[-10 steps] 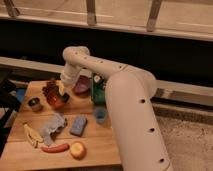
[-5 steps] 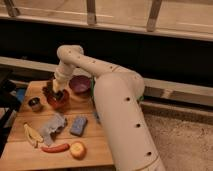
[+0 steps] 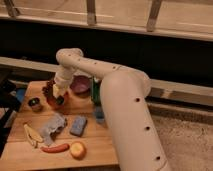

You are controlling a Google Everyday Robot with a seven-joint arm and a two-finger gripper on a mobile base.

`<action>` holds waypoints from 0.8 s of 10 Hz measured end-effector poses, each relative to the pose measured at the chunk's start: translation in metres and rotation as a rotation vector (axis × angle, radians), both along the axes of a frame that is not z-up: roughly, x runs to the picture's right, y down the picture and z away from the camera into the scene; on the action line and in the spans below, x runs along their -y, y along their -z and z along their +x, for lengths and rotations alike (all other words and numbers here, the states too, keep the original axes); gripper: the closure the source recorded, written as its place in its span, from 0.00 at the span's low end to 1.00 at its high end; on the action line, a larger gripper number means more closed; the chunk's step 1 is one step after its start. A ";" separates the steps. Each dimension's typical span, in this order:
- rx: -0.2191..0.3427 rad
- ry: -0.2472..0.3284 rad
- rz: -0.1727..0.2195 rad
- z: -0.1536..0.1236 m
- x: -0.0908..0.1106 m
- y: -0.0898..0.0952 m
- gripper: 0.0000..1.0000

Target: Wipe red bowl with eraser

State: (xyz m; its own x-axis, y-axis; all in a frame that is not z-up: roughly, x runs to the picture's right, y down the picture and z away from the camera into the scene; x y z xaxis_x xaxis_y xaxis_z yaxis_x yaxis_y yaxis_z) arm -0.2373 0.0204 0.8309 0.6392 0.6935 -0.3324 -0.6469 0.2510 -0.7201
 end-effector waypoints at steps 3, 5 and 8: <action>-0.033 -0.031 0.013 0.014 0.013 -0.008 1.00; -0.035 -0.042 0.029 0.011 0.031 -0.021 1.00; 0.020 -0.006 0.051 -0.031 0.039 -0.022 1.00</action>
State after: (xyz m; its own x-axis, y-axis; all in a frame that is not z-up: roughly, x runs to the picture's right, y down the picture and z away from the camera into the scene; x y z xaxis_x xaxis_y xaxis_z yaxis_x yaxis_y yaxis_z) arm -0.2679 -0.0185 0.8524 0.6409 0.7131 -0.2841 -0.6344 0.2838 -0.7190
